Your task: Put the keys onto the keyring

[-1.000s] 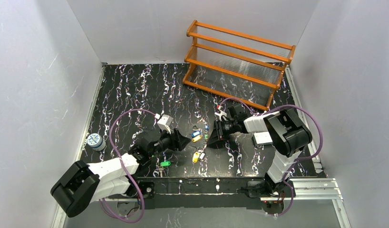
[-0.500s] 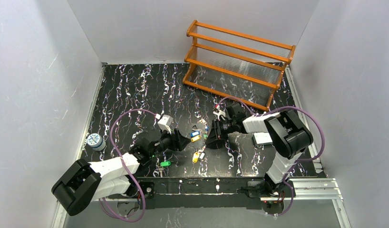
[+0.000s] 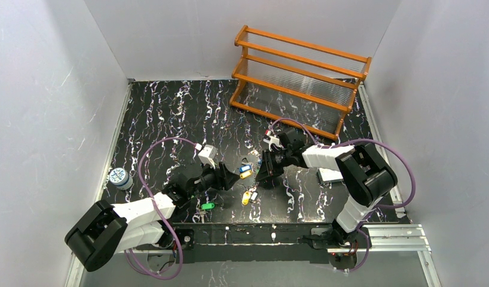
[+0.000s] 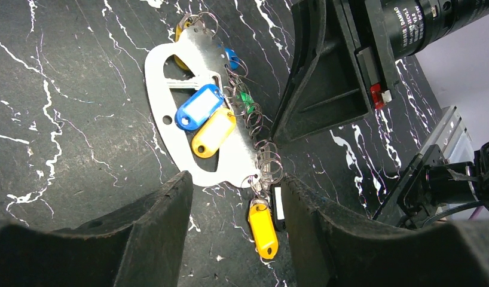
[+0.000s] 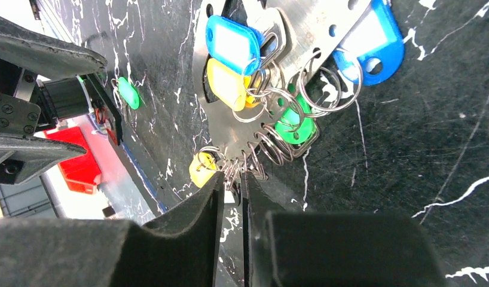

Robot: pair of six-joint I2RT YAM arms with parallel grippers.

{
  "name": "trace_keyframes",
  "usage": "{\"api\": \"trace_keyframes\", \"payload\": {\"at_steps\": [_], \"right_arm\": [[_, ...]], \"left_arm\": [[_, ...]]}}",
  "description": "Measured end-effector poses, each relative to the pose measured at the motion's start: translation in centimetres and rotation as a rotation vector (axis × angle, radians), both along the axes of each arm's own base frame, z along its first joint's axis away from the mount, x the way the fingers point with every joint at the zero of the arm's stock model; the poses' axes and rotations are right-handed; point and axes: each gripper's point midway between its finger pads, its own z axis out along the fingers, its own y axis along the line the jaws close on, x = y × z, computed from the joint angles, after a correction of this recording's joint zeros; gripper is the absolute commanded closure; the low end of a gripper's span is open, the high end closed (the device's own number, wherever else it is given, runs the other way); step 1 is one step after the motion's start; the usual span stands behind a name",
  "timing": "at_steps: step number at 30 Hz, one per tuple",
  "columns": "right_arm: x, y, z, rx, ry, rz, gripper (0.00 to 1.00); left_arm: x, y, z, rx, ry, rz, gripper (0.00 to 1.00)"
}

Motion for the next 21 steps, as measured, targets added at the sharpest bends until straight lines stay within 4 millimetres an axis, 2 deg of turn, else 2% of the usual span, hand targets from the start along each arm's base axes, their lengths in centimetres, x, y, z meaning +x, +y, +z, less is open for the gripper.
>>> {"api": "trace_keyframes", "payload": {"at_steps": [3,10,17,21], "right_arm": [[-0.03,-0.10,-0.23,-0.020,0.000,-0.005,0.70],[0.04,-0.55,-0.96,-0.069,-0.006,-0.025,0.70],[-0.35,-0.25,-0.97,-0.071,-0.009,-0.009,0.72],[-0.74,0.03,-0.94,-0.068,-0.009,0.005,0.79]], "left_arm": [[-0.01,0.00,-0.01,-0.002,0.003,0.001,0.45],[-0.04,0.01,-0.05,-0.003,0.006,0.002,0.45],[-0.12,0.09,-0.43,0.003,0.012,0.003,0.45],[-0.19,0.14,-0.57,0.004,0.014,0.003,0.45]]}}
